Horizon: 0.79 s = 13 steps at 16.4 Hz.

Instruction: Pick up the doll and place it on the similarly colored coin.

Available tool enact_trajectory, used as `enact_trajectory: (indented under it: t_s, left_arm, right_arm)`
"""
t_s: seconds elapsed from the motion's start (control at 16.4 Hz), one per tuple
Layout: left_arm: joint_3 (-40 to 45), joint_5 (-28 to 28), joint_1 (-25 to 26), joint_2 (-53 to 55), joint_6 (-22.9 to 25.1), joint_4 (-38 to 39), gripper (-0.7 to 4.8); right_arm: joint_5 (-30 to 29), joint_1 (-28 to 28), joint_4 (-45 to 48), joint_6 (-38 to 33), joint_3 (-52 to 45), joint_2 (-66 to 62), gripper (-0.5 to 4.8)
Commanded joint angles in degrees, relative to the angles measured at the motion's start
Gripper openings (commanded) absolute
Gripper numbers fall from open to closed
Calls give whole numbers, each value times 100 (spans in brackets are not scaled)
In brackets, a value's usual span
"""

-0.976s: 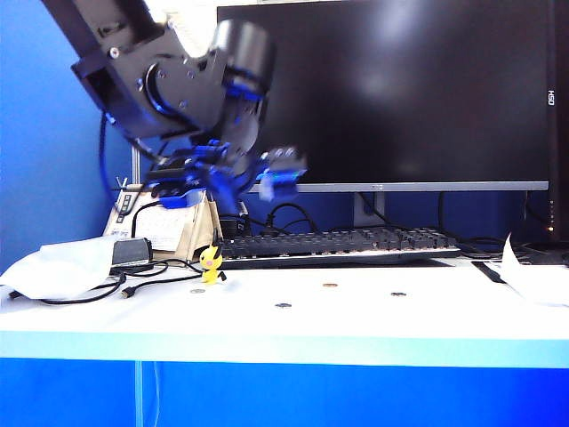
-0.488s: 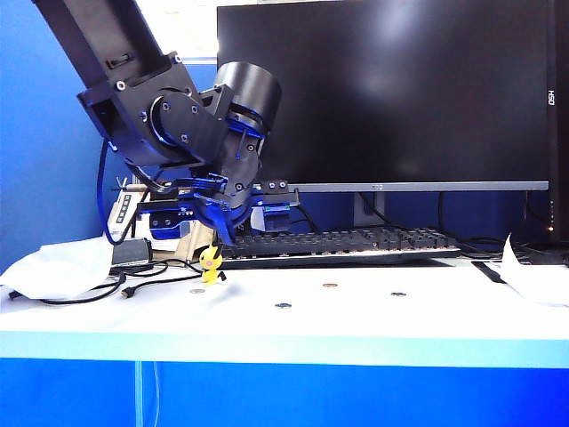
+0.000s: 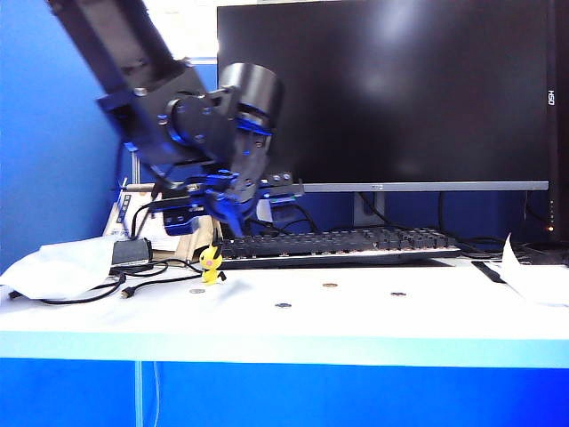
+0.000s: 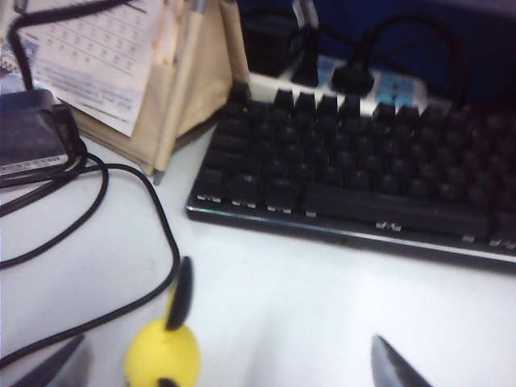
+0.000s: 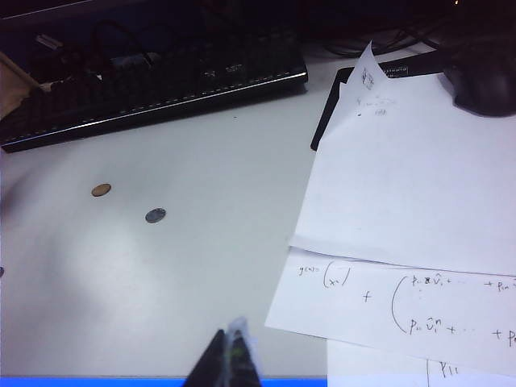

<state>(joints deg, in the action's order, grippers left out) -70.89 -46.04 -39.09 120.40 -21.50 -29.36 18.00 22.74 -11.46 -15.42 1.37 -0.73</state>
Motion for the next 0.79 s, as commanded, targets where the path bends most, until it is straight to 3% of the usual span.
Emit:
enact_trajectory:
  t_s: [0.06, 0.37, 0.79]
  left_arm:
    - [-234, -142, 0, 66, -188, 387, 479]
    - [-234, -238, 35, 225, -299, 522, 479]
    - [-273, 46, 166, 420, -654, 522, 479]
  right_arm:
    - [4, 0, 7, 4, -26, 2, -5]
    - [2, 0, 9, 4, -26, 2, -5]
    - [4, 0, 9, 4, -26, 2, -5]
